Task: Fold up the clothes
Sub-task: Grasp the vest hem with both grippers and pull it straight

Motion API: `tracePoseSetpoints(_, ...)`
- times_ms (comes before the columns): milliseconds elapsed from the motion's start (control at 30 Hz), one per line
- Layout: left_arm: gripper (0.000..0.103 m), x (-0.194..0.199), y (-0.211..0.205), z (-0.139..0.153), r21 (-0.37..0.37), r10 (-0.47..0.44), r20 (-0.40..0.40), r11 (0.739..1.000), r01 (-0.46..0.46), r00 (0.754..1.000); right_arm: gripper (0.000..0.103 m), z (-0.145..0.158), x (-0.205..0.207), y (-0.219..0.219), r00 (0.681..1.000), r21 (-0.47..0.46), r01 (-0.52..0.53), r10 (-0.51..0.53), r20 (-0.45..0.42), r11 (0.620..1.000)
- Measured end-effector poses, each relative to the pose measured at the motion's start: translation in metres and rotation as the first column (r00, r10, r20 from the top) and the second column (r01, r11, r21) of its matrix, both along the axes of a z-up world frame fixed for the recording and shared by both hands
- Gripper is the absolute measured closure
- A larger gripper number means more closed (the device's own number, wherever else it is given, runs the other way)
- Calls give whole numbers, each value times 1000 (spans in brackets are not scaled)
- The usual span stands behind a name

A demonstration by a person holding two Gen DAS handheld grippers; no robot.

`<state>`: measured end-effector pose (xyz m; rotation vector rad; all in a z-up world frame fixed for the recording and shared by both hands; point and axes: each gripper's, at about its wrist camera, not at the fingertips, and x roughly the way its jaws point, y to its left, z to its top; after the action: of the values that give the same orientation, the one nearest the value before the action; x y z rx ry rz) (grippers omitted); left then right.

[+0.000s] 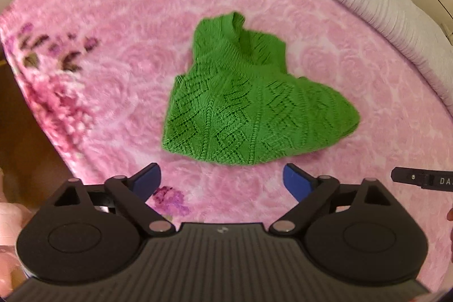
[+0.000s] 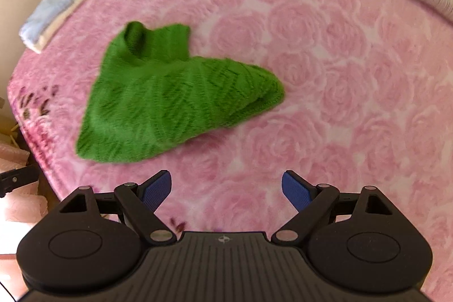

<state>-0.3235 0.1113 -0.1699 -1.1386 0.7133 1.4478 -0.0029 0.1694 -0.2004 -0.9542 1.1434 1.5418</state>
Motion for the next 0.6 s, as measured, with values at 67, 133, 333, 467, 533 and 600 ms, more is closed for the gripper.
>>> tracePoseSetpoints(67,30,-11,16,-18,-25,-3,22,1000,4,1000,28,-19,6,19,999,-17,34,-35,-20,999)
tracePoseSetpoints(133,32,-19,30,-32,-40,-21,25,999,22,999,36,-38,11,40,996,-25,75,-76,-42,997)
tracePoseSetpoints(333,29,-48,75,-69,-54,-52,36,997,54,998,39,-81,28,94,981,8,187,-186,-62,982)
tracePoseSetpoints(467,26,-68,107,-91,-25,-36,51,999,38,998,34,-113,43,125,948,-19,296,-297,-115,955)
tracePoseSetpoints(533,24,-78,122,-102,-10,-17,71,1000,18,997,27,-129,49,137,929,-31,340,-340,-148,940)
tracePoseSetpoints(600,22,-85,134,-116,2,3,105,1000,-3,994,26,-143,53,146,908,-52,373,-376,-185,926)
